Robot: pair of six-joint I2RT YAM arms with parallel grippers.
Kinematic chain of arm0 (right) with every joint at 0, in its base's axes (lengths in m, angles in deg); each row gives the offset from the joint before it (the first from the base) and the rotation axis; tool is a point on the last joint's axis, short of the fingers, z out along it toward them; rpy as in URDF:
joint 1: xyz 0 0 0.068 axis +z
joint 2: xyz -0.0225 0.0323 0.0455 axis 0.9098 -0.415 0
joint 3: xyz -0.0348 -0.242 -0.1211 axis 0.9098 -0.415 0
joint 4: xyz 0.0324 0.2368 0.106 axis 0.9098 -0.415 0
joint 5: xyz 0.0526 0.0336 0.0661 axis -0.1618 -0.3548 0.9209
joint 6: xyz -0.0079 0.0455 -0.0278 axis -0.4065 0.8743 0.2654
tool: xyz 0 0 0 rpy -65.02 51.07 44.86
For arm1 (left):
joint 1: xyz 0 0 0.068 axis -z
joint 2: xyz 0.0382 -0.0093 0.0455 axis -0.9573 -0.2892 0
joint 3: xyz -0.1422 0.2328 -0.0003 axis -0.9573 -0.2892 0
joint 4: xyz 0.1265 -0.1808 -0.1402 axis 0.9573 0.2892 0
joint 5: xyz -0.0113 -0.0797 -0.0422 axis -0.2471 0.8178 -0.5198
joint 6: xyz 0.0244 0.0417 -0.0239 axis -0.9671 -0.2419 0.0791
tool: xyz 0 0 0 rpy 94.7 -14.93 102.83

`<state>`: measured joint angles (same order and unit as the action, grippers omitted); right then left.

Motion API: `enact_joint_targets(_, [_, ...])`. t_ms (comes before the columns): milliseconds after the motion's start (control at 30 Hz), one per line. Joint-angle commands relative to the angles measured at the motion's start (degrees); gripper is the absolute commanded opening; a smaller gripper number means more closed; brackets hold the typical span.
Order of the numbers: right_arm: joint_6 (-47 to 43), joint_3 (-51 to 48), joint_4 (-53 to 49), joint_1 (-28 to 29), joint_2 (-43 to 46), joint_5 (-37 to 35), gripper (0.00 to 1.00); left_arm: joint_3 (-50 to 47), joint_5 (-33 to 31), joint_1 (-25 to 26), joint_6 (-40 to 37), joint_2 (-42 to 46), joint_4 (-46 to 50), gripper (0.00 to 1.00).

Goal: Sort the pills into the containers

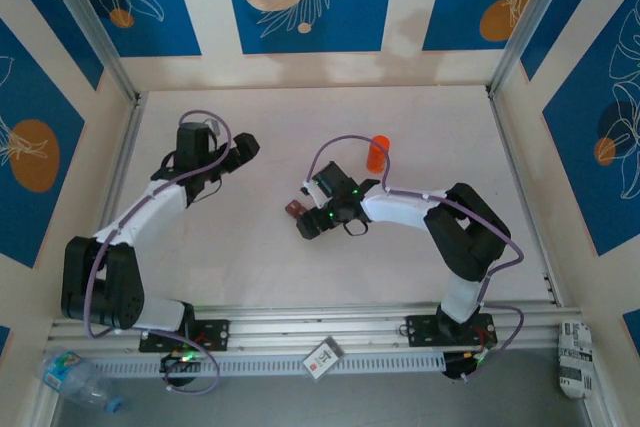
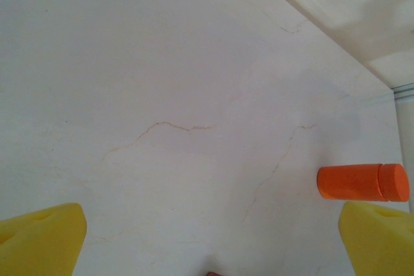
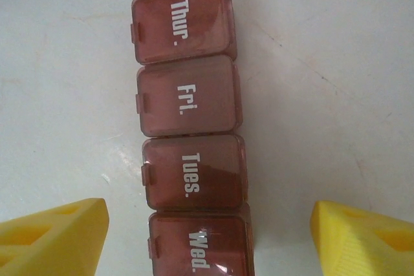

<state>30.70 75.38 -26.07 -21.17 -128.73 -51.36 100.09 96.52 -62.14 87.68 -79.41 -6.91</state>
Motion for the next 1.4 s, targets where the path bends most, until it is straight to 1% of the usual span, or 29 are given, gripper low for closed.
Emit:
enact_joint_targets(0, [0.3,-0.9,2.3,0.7,-0.2,1.5,0.79,-2.3,1.3,0.4,-0.4,2.2,-5.7,1.00])
enact_joint_targets(233, [-0.3,-0.4,3.6,2.0,-1.8,0.5,0.72,-3.8,2.5,0.5,-0.8,2.1,-7.2,1.00])
enact_joint_targets(467, [-0.9,-0.4,3.4,3.2,-2.9,-2.0,0.71,-4.1,2.8,0.6,-0.5,2.1,-7.7,1.00])
enact_joint_targets(500, [-0.9,-0.5,3.4,3.2,-3.0,-2.2,0.68,-4.0,2.8,0.6,-0.5,2.2,-7.7,1.00])
enact_joint_targets(600, [-0.8,-1.0,3.7,3.3,-3.2,-2.6,0.66,-3.9,2.9,0.6,-0.4,2.1,-7.7,1.00])
enact_joint_targets(800, [-0.7,-1.5,4.1,3.8,-3.7,-3.6,0.54,-4.0,3.0,0.8,-0.2,2.5,-7.9,1.00])
enact_joint_targets(933, [-0.5,-1.5,4.4,3.7,-3.8,-4.4,0.38,-4.0,3.6,1.2,-0.3,3.0,-7.9,1.00])
enact_joint_targets(1000, [-0.4,-1.5,4.3,3.5,-3.2,-4.6,0.34,-3.9,3.9,1.4,-0.6,3.3,-7.3,1.00])
enact_joint_targets(1167, [0.0,-1.0,3.3,1.5,0.6,-3.7,0.31,-3.6,6.2,2.8,-2.0,5.0,-6.1,1.00])
enact_joint_targets(1367, [2.2,-1.1,3.2,-2.8,7.2,0.9,0.31,-2.5,9.5,6.8,-1.7,5.5,-4.9,1.00])
